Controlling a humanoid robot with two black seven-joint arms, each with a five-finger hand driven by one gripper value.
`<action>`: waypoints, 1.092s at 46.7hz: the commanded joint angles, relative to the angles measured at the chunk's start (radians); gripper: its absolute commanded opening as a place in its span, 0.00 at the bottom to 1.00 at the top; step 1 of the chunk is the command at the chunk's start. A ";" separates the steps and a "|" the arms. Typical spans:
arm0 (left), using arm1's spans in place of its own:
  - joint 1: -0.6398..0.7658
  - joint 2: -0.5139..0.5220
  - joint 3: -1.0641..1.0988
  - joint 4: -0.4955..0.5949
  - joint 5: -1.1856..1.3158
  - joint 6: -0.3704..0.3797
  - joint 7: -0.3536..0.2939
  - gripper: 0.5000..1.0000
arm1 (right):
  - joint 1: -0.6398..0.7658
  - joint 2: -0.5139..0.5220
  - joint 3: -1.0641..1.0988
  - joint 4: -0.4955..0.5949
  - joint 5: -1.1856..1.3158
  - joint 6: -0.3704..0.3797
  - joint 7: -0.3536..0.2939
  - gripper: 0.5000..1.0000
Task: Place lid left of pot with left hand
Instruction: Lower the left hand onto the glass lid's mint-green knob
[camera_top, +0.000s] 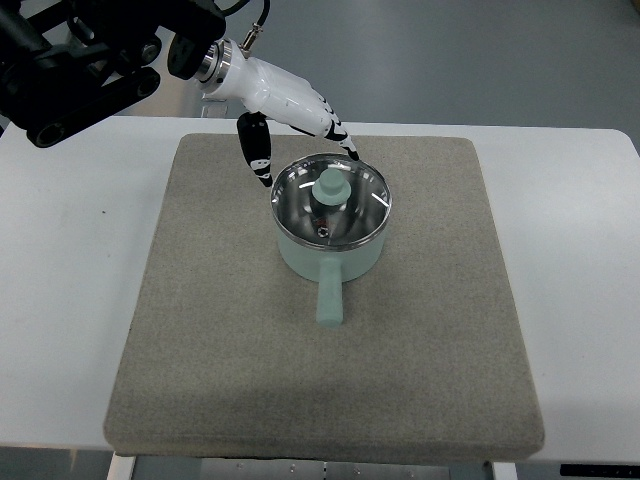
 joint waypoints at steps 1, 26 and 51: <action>0.003 0.000 -0.007 0.000 -0.009 0.018 0.000 0.99 | 0.000 0.000 0.000 0.000 0.001 0.000 0.000 0.84; 0.032 -0.034 -0.009 0.003 -0.044 0.027 0.000 0.99 | 0.000 0.000 0.000 0.000 -0.001 0.000 0.000 0.84; 0.029 -0.034 0.003 0.011 -0.052 0.023 0.000 0.99 | 0.000 0.000 0.000 0.000 -0.001 0.000 0.000 0.85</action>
